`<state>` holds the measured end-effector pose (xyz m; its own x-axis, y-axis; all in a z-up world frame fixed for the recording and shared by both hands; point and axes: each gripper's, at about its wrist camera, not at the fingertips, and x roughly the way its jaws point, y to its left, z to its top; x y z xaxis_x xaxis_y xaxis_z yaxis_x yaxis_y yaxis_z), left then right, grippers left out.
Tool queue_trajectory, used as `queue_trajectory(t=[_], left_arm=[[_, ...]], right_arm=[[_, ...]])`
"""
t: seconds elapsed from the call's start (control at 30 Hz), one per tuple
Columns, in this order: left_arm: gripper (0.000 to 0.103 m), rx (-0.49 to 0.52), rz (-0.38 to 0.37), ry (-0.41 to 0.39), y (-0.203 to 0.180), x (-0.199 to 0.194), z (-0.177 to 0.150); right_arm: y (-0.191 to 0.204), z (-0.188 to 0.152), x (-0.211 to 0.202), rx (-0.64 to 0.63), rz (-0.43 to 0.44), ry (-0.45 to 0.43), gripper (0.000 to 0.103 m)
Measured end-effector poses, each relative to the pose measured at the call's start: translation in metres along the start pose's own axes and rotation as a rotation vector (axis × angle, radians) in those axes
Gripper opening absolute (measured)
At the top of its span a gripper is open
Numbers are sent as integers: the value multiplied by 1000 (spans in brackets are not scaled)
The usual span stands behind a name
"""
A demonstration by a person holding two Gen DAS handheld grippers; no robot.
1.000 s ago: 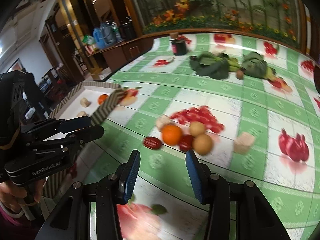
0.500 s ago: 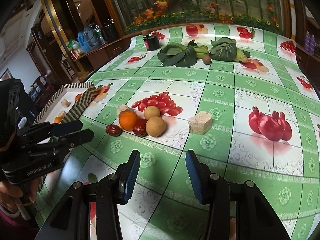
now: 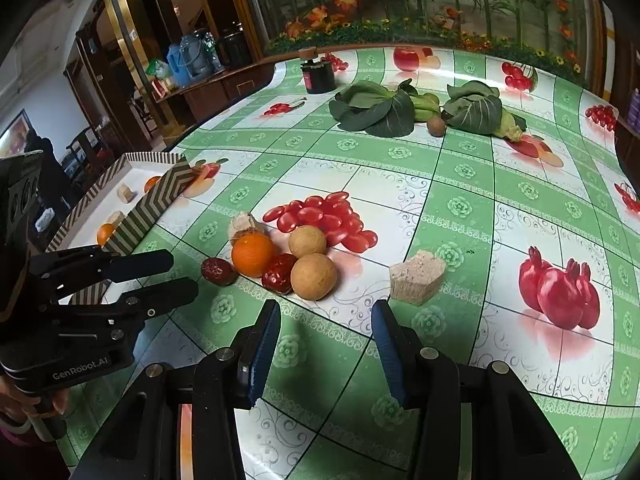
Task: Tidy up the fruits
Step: 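Move both open tools back over the fruit cluster, then grasp a round brown fruit with the right tool while the left tool grasps a red date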
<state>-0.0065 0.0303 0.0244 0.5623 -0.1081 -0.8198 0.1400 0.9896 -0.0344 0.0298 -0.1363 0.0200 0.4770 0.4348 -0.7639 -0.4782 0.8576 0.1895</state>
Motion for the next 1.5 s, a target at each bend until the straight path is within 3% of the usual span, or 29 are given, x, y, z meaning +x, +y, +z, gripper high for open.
queue_trajectory(t=[0.43,0.8,1.0,1.13,1.33,1.4,1.43,1.5], left_arm=[[39,7,-26,26,1,8,2],[39,26,-49,47,-3,16,4],[39,35,-45,50,-6,20,8],[39,36,-52,48,-7,22,10],[39,32,-79,30,-6,23,11],[36,37,-88,24,-6,23,11],[28,41,-87,21,-7,23,11],[28,43,-82,13,-7,23,10]], right_arm=[[2,7,9,-57,-1,7,46],[1,17,23,-105,49,17,46],[3,18,28,-131,82,21,38],[5,18,29,-134,102,18,27],[0,12,19,-103,100,-3,27],[-5,10,14,-76,99,-17,27],[-6,9,12,-69,99,-23,27],[-8,8,8,-53,102,-34,27]])
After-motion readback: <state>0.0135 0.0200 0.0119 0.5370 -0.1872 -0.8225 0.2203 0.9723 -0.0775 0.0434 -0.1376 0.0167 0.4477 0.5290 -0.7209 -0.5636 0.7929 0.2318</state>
